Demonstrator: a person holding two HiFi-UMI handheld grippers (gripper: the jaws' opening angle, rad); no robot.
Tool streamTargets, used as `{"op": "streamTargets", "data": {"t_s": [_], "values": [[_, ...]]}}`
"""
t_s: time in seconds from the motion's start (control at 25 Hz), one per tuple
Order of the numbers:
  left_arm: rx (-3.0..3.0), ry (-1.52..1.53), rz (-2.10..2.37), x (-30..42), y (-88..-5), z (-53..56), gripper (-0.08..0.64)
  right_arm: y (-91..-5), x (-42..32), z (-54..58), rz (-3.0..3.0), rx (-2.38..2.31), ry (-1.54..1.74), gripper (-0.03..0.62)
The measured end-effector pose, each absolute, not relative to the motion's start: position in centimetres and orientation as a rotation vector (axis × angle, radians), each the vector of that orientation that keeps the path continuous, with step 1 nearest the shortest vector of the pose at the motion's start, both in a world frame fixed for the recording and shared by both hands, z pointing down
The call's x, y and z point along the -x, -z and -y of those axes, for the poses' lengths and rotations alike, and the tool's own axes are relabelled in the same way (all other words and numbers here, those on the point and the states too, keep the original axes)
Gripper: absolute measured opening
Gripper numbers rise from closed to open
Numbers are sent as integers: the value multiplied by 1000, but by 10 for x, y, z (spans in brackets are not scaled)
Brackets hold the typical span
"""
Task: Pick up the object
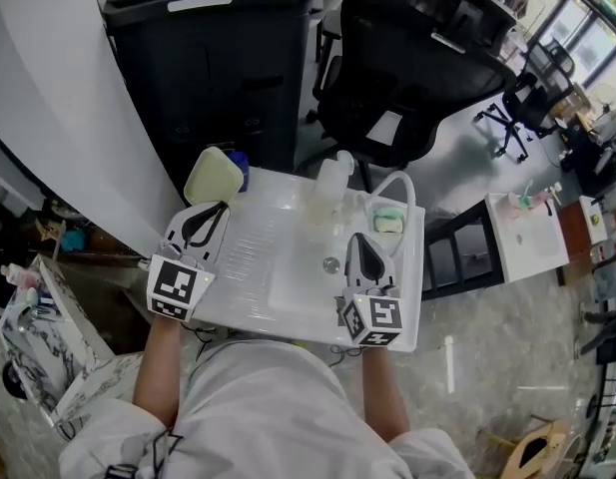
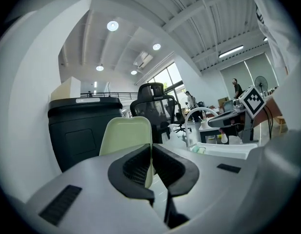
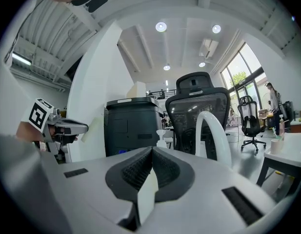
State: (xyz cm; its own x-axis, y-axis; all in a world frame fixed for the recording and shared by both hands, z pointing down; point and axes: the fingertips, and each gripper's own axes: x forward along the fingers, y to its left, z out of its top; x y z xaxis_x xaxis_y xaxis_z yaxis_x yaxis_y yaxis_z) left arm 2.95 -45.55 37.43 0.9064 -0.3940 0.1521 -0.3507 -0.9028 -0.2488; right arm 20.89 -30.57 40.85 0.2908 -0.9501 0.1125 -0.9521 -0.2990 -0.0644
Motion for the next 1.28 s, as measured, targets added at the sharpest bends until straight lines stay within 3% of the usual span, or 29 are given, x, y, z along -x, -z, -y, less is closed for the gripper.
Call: {"op": "streamTargets", "data": {"t_s": [1.28], "values": [[2850,177,-629,-27,-357,471,31,-395,-219,319,1861,-2505,-144,6]]}}
